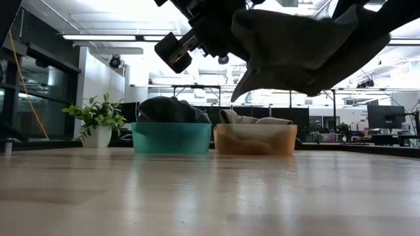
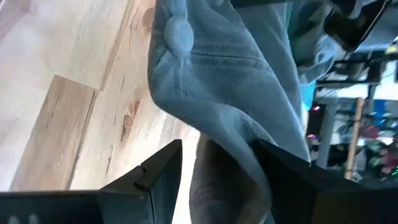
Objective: Pick & Place hat
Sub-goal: Put the blue cap into the green bin
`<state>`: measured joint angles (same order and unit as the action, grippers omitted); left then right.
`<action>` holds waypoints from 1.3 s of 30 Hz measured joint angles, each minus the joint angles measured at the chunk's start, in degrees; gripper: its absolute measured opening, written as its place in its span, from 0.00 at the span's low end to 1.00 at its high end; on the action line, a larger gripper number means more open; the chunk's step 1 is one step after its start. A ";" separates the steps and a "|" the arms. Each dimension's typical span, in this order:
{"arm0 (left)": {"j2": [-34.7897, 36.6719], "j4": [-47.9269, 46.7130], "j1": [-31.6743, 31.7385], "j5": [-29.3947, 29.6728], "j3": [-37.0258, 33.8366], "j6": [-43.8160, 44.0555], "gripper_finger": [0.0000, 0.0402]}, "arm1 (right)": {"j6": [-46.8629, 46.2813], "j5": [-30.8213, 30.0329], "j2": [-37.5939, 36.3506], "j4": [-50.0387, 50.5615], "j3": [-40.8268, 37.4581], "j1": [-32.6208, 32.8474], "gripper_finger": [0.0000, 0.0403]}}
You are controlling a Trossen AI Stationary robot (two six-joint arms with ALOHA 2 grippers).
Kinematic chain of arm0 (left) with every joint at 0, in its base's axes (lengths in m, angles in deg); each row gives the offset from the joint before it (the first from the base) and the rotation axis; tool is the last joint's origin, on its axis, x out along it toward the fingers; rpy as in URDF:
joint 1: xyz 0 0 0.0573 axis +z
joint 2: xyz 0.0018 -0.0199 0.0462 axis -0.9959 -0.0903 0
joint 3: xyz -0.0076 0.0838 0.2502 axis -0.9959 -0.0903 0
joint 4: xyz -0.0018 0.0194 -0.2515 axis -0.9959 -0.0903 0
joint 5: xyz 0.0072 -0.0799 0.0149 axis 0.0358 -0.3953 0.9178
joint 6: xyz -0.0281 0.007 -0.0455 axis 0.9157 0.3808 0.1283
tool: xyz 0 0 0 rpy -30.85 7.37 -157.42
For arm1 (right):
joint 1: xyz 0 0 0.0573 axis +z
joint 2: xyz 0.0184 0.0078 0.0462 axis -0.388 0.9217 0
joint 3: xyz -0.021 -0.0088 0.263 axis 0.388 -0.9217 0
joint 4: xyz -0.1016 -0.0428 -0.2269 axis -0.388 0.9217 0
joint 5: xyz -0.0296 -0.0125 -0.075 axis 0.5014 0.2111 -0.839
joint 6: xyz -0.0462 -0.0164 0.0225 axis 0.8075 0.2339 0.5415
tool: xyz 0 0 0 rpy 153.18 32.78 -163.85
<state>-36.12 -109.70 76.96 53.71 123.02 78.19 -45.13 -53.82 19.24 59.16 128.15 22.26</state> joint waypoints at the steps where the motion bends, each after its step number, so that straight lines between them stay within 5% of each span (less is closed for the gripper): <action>1: 0.00 0.47 0.00 -0.36 -0.01 0.00 0.00 | 0.36 -0.58 0.00 0.23 0.00 0.22 0.48; 39: 0.02 4.24 0.83 -2.80 -0.02 0.48 0.00 | 2.41 -12.36 -0.02 13.44 0.00 1.92 0.48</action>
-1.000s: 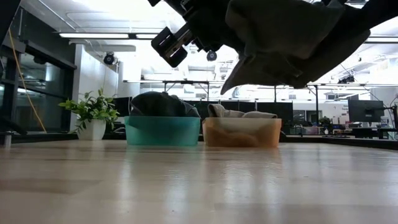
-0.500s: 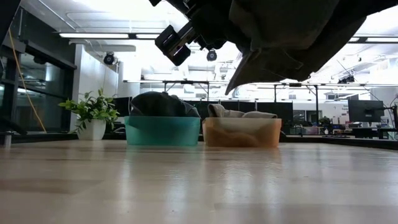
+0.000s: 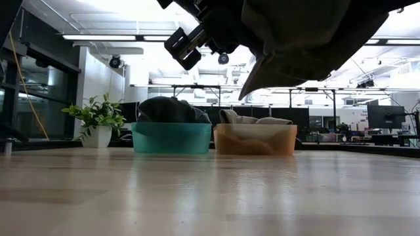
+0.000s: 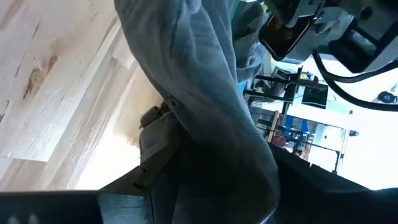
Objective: Pick & Place hat
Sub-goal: Put the blue cap into the green bin
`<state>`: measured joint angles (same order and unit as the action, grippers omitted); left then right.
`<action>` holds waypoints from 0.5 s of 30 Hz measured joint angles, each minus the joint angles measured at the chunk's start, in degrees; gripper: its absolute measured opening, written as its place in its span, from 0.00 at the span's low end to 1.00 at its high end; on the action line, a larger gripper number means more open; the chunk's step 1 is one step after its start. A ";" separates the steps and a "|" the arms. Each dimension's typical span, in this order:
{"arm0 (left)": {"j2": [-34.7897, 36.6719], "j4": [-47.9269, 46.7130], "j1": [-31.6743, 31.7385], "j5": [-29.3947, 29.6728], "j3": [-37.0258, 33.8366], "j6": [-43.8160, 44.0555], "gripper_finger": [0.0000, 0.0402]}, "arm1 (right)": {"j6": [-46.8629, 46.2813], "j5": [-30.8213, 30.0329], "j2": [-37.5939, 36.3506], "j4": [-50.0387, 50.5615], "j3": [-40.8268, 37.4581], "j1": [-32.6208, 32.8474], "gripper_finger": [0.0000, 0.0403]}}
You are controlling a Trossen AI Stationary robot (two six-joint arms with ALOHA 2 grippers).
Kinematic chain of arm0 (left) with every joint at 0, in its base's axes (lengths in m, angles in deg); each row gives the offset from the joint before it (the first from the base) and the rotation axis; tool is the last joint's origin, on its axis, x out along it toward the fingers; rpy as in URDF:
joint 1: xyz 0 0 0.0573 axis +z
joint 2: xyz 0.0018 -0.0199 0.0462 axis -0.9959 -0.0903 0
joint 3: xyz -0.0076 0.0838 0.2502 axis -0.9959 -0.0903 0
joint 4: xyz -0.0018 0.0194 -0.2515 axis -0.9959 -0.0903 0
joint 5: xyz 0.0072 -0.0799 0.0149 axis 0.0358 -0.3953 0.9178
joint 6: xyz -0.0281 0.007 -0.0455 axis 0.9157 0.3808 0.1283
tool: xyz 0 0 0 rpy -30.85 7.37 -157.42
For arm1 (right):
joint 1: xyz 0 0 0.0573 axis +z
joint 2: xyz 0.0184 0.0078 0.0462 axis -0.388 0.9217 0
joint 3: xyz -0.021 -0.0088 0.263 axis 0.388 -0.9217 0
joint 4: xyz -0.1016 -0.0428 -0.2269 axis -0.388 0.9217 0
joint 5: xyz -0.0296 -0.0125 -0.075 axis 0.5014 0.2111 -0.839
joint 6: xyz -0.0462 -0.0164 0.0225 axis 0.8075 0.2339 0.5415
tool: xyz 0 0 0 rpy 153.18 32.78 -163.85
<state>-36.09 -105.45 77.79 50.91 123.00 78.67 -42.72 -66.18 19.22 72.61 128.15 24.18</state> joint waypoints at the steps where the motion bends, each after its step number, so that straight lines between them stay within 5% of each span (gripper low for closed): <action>1: 0.00 0.00 0.03 0.02 0.00 0.00 0.00 | 0.03 0.26 0.00 0.00 0.00 -0.01 0.48; 8: 0.00 -0.19 1.24 -0.17 0.00 0.00 0.00 | -2.91 5.33 -0.02 0.02 0.00 2.09 0.48; 15: 0.00 0.72 1.54 -0.88 0.00 0.27 0.00 | -2.96 -1.82 -0.02 -0.49 0.00 1.85 0.48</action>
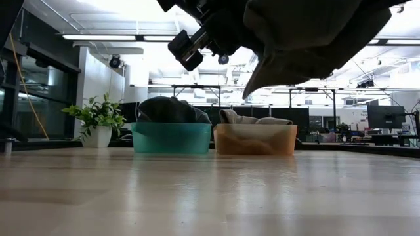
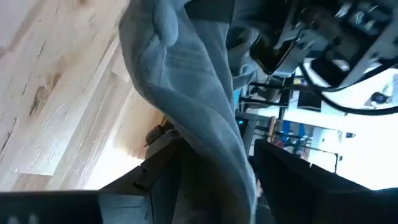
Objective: Pick & Place hat
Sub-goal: Put the blue cap into the green bin
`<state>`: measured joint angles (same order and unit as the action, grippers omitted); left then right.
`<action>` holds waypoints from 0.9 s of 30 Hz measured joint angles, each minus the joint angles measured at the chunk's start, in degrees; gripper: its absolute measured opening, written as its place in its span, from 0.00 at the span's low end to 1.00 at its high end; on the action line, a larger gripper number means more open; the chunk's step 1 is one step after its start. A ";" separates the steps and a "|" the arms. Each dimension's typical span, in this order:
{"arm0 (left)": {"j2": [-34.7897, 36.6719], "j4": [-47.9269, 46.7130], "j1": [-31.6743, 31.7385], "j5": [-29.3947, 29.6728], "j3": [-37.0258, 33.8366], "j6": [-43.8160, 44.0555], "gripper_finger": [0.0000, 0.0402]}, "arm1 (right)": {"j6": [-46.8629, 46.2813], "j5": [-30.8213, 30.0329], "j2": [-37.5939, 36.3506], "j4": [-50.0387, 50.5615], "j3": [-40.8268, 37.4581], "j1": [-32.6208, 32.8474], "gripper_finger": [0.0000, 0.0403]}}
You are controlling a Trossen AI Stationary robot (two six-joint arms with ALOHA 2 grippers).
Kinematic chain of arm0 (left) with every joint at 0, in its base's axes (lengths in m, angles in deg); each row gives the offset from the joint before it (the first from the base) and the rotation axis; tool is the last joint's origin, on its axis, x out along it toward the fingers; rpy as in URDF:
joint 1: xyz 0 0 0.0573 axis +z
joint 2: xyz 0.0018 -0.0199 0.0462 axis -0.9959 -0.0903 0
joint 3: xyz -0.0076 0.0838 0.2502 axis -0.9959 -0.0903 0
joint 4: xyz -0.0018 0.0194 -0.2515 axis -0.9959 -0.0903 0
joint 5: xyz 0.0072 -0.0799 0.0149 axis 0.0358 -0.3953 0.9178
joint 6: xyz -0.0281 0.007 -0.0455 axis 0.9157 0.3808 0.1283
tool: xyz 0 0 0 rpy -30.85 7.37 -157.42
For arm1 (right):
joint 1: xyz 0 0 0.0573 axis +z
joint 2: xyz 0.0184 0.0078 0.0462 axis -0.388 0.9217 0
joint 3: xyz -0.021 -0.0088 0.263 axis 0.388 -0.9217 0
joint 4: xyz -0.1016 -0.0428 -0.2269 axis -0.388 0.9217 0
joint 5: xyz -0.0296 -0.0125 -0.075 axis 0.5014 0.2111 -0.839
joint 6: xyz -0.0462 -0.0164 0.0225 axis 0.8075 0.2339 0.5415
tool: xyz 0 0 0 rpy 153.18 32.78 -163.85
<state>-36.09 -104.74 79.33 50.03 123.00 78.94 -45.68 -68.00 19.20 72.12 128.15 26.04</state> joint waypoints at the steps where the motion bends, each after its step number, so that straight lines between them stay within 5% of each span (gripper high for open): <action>1: 0.00 0.40 -0.10 -0.24 0.00 0.19 0.00 | 0.00 0.41 0.00 -0.16 0.00 -0.46 0.48; 15: 0.07 -0.06 -0.14 0.25 1.97 -0.24 0.00 | 4.48 3.15 0.00 -4.36 0.02 -7.21 0.46; 27: 0.04 -0.19 -0.14 0.37 1.99 -0.26 0.00 | 4.50 5.18 0.00 -5.36 0.02 -8.42 0.22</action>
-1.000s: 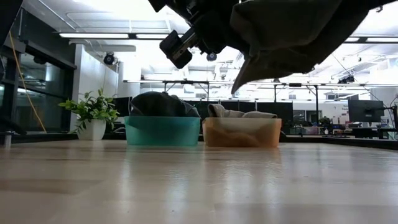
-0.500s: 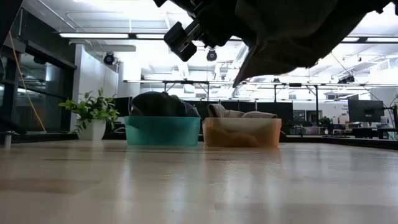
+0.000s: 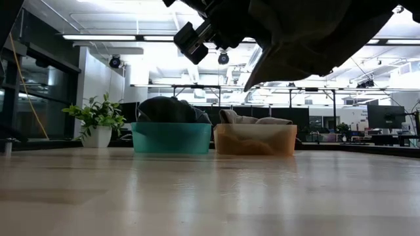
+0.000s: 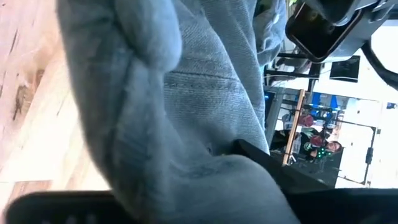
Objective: Pick & Place hat
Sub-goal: Put the blue cap into the green bin
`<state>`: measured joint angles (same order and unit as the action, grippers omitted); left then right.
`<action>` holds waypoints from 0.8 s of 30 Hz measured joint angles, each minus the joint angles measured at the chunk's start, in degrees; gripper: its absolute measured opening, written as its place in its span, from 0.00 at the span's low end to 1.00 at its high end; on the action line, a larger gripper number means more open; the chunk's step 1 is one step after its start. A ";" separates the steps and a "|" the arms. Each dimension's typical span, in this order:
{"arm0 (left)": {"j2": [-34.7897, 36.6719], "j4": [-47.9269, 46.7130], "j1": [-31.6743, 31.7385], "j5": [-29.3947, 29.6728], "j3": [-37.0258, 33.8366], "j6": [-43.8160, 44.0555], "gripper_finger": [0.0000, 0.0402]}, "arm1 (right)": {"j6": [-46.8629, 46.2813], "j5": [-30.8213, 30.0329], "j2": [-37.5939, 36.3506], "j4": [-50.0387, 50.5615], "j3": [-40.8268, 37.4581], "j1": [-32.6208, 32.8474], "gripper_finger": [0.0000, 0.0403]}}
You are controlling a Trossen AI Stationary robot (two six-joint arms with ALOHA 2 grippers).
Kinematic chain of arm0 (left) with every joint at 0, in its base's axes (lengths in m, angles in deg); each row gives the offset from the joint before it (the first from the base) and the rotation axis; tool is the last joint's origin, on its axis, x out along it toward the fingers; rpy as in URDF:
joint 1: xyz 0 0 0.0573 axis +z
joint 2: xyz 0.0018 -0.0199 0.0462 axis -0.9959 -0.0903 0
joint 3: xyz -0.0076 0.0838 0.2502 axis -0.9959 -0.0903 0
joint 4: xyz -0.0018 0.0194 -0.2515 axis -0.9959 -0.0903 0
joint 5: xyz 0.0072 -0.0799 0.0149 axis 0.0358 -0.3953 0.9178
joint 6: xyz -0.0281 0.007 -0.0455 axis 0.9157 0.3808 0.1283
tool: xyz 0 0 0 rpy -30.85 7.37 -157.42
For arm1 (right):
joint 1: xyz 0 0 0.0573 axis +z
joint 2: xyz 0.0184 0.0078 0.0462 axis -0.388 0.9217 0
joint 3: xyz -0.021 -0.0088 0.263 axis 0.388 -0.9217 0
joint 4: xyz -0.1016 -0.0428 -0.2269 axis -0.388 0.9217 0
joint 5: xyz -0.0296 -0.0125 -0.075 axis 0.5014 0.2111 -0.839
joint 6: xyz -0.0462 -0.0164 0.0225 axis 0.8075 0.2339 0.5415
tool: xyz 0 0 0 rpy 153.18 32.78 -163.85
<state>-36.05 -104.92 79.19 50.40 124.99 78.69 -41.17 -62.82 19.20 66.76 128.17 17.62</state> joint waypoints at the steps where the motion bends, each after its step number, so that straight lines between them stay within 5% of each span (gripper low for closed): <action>1: 0.02 0.00 0.00 0.01 0.00 -0.01 0.00 | 0.00 0.15 0.00 0.01 0.00 0.00 0.20; 7: 0.00 0.02 0.00 -0.01 0.00 -0.01 0.00 | 0.00 2.75 0.00 0.01 0.00 0.02 0.02; 24: 0.00 0.22 0.00 -0.03 0.02 -0.03 0.00 | -4.53 4.20 0.00 -0.06 0.00 0.02 0.01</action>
<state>-36.05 -104.71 79.19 50.37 125.01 78.66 -45.70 -58.61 19.20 66.71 128.17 17.64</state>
